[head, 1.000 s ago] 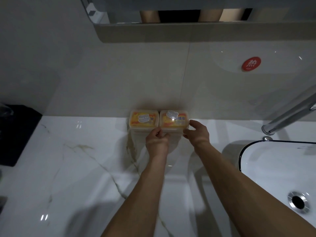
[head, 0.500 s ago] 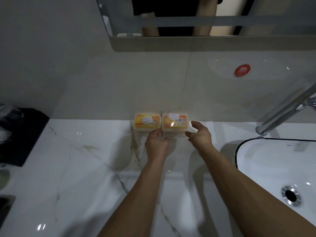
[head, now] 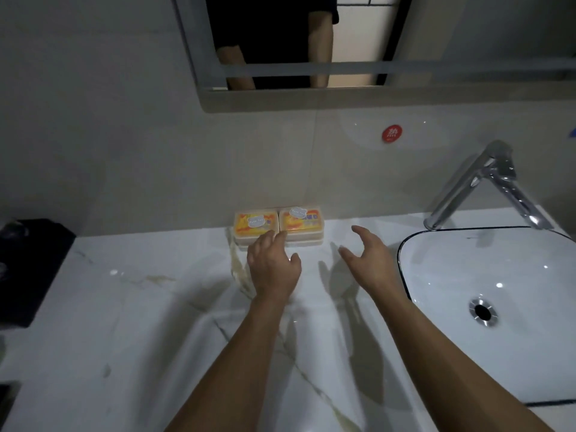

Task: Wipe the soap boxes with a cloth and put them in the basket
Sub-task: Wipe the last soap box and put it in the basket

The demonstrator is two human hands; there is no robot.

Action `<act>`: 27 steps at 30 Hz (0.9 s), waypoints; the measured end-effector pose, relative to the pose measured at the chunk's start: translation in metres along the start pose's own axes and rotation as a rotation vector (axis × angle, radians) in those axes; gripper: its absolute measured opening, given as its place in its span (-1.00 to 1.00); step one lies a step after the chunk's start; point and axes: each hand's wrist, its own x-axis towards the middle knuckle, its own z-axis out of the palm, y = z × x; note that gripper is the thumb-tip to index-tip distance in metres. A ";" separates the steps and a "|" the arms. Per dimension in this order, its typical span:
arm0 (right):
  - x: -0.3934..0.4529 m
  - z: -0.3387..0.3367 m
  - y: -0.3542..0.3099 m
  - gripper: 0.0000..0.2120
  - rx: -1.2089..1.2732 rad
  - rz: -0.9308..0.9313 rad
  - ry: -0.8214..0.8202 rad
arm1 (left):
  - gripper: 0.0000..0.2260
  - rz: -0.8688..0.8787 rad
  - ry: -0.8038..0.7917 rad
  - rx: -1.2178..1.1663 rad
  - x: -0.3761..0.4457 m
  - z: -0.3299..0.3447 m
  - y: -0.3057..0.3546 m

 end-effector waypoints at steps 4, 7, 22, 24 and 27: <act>-0.033 -0.018 0.007 -0.45 -0.038 0.006 0.057 | -0.48 0.033 -0.061 0.094 -0.012 0.000 0.011; -0.051 -0.035 0.015 -0.45 -0.066 0.038 0.105 | -0.47 0.078 -0.073 0.133 -0.021 0.000 0.024; -0.127 -0.146 0.072 -0.48 0.101 0.066 0.340 | -0.50 0.261 -0.038 0.048 -0.104 0.006 0.160; -0.140 -0.173 0.095 -0.47 0.068 0.079 0.357 | -0.50 0.276 -0.054 0.013 -0.129 0.017 0.187; -0.165 -0.215 0.133 -0.46 0.046 0.110 0.400 | -0.50 0.339 -0.078 -0.007 -0.170 0.035 0.231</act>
